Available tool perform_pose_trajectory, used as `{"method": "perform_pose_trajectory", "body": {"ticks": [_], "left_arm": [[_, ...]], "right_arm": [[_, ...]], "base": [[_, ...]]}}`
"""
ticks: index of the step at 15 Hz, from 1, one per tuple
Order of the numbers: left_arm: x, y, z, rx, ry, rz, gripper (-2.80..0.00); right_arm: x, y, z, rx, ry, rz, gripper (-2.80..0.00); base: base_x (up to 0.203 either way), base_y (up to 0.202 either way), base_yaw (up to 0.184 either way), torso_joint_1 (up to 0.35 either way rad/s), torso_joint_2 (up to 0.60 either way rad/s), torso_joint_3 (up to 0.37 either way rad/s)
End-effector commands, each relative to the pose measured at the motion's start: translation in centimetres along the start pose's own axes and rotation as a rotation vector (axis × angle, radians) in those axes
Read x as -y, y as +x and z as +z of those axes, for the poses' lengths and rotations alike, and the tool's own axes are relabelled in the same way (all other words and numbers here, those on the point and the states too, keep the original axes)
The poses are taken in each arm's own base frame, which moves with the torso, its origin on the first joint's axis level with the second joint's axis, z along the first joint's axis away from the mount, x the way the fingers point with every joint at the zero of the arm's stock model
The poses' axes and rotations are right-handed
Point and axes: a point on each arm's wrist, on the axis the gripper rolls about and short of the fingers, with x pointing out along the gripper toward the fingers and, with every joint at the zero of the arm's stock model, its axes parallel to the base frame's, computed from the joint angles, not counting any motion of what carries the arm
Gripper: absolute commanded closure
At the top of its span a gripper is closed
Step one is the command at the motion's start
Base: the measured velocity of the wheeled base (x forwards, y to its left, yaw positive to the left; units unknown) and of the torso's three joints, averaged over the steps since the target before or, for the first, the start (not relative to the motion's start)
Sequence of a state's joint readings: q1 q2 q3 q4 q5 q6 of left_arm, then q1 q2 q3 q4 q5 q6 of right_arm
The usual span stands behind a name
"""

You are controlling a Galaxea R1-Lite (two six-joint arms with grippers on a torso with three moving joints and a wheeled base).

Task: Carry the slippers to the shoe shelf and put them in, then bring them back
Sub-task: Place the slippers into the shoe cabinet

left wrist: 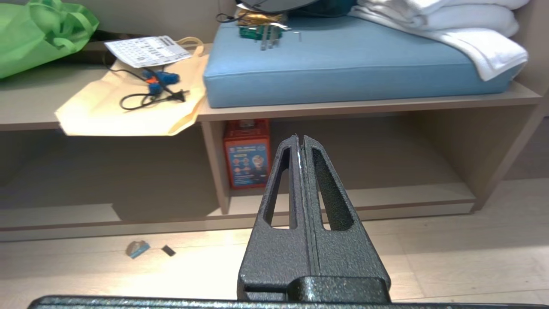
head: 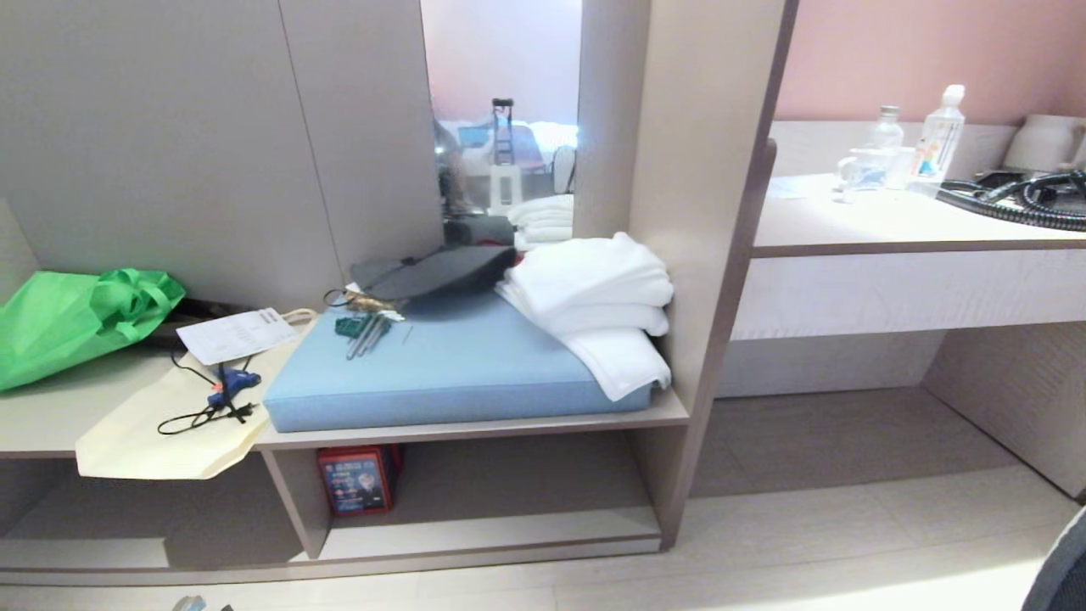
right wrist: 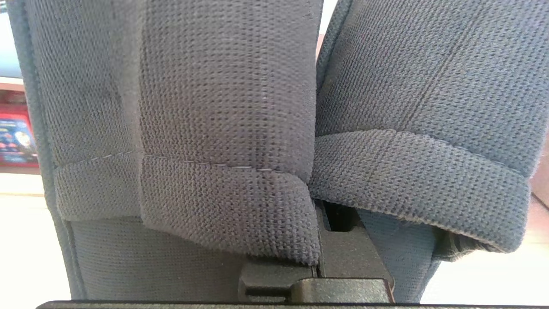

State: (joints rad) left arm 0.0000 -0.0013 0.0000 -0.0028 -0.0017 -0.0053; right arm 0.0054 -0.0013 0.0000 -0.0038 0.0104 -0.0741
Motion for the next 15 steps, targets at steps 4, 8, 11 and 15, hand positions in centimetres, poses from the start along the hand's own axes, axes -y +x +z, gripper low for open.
{"method": "perform_pose_trajectory", "body": {"ticks": [4,8,11,15], "left_arm": [[0.0,0.01,0.01,-0.001,0.001,0.0,0.0],[0.0,0.01,0.01,-0.001,0.001,0.0,0.0],[0.0,0.01,0.01,-0.001,0.002,0.0,0.0],[0.0,0.01,0.01,-0.001,0.001,0.0,0.0]], "right_arm": [[0.0,0.0,0.01,0.001,-0.001,0.001,0.0],[0.0,0.0,0.01,0.001,-0.001,0.001,0.0],[0.0,0.0,0.01,0.001,-0.003,0.002,0.0],[0.0,0.0,0.01,0.001,-0.003,0.001,0.0]], "base": [[0.0,0.195,-0.003,0.001,0.0,0.001],[0.0,0.196,-0.003,-0.002,0.0,0.002],[0.0,0.186,-0.001,0.004,0.0,0.004],[0.0,0.026,-0.001,0.001,0.0,0.001]]}}
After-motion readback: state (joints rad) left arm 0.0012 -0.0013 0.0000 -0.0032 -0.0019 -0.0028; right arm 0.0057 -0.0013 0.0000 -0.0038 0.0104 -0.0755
